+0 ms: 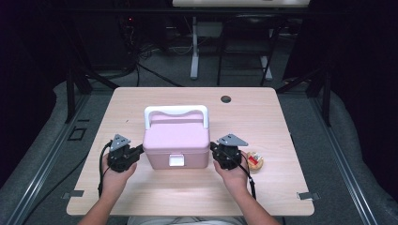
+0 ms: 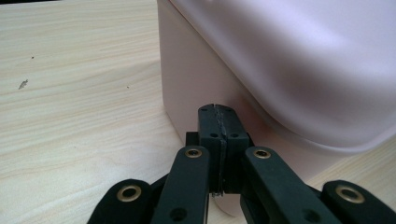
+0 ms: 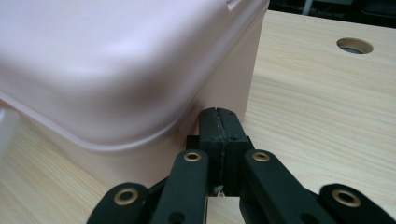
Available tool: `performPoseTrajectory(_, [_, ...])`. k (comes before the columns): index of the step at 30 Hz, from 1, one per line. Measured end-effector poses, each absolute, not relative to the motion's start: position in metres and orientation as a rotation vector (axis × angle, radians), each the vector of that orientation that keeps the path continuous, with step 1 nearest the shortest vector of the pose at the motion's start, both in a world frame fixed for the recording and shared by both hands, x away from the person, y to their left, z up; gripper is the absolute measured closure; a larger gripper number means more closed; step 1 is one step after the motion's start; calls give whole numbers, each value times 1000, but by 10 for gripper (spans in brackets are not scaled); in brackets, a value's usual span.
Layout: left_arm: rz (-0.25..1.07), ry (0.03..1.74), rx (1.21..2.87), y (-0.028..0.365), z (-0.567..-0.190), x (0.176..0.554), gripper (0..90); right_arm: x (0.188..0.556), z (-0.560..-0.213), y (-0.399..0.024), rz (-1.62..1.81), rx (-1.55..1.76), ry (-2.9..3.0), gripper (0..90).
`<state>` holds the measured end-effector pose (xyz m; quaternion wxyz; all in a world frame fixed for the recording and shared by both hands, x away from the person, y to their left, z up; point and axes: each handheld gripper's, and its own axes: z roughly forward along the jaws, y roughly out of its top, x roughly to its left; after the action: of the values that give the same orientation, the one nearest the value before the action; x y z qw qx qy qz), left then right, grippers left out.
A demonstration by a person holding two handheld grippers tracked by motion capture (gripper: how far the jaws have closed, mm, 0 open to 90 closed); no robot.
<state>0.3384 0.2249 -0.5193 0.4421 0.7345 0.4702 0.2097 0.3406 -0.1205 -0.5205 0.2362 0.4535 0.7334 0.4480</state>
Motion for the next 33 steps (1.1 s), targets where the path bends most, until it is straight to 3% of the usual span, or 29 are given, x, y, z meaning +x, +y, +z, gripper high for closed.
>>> performPoseTrajectory(13, [522,1185,1819,221,-519,331,900,338,-516,-119,1171,1228,2033,900])
performPoseTrajectory(33, [483,1156,1875,213,-513,304,900,305,-514,-132,1149,1212,2061,900])
